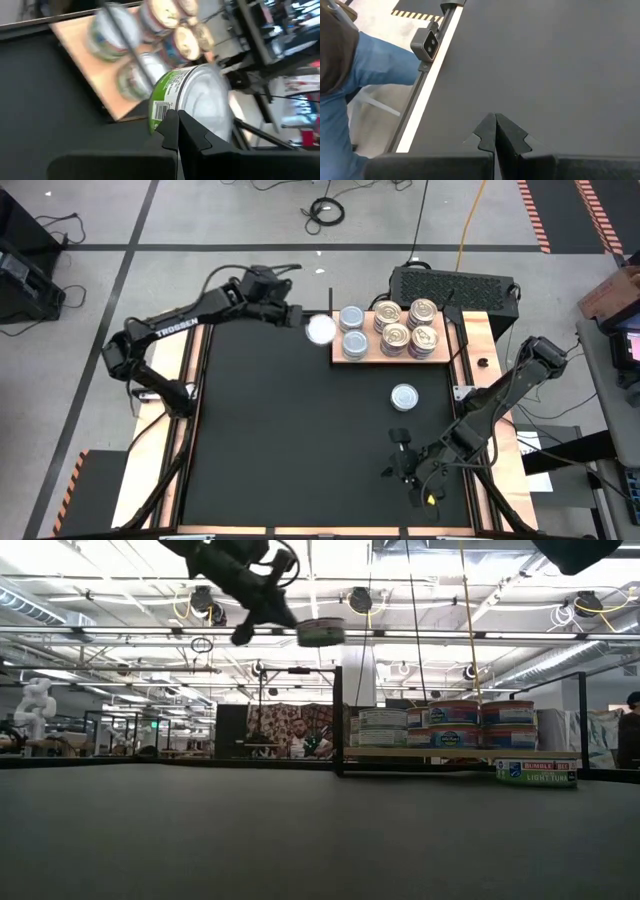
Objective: Stack canned seafood by type on shelf
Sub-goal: Stack the green tuna can on top of the other green tuna can on the shelf
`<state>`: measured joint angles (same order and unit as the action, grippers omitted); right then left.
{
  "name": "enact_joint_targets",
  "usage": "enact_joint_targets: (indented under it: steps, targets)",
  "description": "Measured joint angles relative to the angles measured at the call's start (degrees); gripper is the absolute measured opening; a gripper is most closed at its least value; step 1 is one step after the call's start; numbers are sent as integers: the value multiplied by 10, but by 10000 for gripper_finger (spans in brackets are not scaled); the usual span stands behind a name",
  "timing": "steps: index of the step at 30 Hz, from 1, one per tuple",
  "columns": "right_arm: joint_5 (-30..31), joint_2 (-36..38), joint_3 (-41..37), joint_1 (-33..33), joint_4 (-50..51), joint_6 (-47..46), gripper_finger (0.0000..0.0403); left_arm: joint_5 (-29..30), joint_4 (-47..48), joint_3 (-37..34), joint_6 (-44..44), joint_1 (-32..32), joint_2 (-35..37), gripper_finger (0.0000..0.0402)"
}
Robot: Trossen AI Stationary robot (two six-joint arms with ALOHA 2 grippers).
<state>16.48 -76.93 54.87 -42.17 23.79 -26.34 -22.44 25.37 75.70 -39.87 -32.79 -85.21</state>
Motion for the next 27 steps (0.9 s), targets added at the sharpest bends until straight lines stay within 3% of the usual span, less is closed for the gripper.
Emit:
enact_joint_targets:
  steps: [7,14,22,27]
  targets:
    - [0,5,0,1,2,5,0,-27,83,-1,60,-56,9,0]
    - [0,5,0,1,5,2,0,-60,84,-29,89,-108,9,0]
    - [0,5,0,9,10,2,0,-137,-20,-159,88,-128,9,0]
    - [-1,5,0,19,10,2,0,-148,-96,-263,88,-130,9,0]
